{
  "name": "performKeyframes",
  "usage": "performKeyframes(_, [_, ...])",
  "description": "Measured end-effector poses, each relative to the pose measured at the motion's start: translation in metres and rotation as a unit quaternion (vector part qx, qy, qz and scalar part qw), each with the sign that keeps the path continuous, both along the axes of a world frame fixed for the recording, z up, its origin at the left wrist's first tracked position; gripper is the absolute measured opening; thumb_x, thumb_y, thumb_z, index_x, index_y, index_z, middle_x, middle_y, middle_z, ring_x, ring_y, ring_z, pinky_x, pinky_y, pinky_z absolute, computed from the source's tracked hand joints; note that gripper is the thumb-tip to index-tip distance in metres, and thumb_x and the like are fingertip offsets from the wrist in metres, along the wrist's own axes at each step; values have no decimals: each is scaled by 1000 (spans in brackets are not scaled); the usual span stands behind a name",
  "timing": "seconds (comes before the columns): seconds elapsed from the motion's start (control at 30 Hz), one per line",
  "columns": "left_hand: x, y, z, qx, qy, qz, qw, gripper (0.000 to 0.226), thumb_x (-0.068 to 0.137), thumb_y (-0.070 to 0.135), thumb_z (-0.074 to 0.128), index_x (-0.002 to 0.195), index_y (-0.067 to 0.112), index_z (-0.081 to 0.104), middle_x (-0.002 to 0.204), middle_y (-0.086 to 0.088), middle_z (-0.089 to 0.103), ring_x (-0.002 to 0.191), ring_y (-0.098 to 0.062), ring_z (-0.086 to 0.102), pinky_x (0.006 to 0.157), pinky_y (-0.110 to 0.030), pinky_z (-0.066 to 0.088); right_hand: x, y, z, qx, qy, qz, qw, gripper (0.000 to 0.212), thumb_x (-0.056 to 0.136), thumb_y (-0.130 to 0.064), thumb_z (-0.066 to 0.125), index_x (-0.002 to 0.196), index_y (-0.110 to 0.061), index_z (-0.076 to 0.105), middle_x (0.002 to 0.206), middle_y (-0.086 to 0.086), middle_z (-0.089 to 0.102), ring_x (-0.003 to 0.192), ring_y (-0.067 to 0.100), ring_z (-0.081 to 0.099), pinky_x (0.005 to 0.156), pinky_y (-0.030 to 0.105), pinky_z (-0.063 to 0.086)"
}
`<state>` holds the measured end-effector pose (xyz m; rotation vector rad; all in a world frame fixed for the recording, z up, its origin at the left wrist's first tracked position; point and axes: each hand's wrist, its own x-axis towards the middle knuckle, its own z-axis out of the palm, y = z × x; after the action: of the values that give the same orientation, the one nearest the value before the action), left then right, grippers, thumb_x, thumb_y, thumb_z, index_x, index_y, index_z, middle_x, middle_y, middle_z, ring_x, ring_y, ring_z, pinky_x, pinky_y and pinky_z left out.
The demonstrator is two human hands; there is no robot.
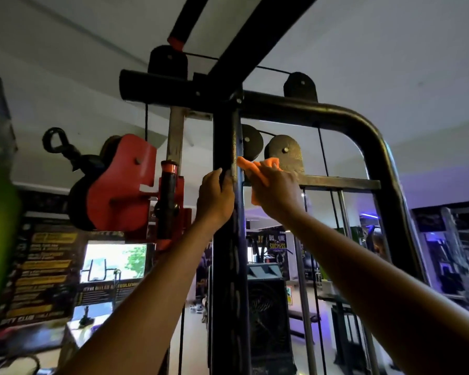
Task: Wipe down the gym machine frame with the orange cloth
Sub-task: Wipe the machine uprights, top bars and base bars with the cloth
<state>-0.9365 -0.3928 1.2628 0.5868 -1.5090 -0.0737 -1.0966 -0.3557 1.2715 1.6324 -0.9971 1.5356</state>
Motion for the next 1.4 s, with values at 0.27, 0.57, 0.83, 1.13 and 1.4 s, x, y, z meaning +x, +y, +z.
performKeyframes(0.27, [-2, -47, 36, 97, 209, -263, 937, 67, 115, 58, 20, 144, 17, 65, 133, -3, 67, 109, -13, 66, 87, -35, 53, 19, -63, 37, 13, 62, -82, 995, 70, 110, -67, 16, 160, -31, 48, 166, 8, 48, 162, 41, 28, 129, 73, 0])
performKeyframes(0.57, [14, -72, 48, 64, 193, -253, 946, 90, 103, 80, 4, 126, 32, 76, 137, 7, 73, 135, -21, 62, 119, -54, 41, 25, -119, 8, 9, 88, 79, 993, 74, 115, -58, 18, 172, -26, -18, 179, -2, -26, 164, 15, -27, 133, 43, -19])
performKeyframes(0.83, [20, -71, 49, 73, 158, -257, 951, 100, 100, 82, -1, 140, 27, 71, 140, 2, 72, 135, -23, 62, 120, -55, 38, 40, -121, -22, -48, 93, 76, 992, 66, 119, -49, 28, 174, -35, -5, 180, -3, -23, 165, 20, -25, 135, 48, -13])
performKeyframes(1.13, [19, -59, 47, 89, 128, -260, 953, 107, 92, 92, -2, 146, 30, 67, 148, 4, 67, 143, -27, 54, 125, -63, 30, 38, -125, 43, -35, 72, 59, 995, 71, 114, -59, 17, 174, -30, -8, 182, 0, -18, 167, 24, -19, 135, 56, -4])
performKeyframes(1.4, [14, -59, 30, 76, 137, -284, 946, 111, 87, 95, -5, 151, 34, 62, 154, 9, 61, 146, -18, 52, 127, -62, 26, 32, -117, -34, 0, 75, 96, 993, 68, 114, -56, 19, 173, -35, -9, 181, -6, -20, 166, 16, -23, 135, 49, -13])
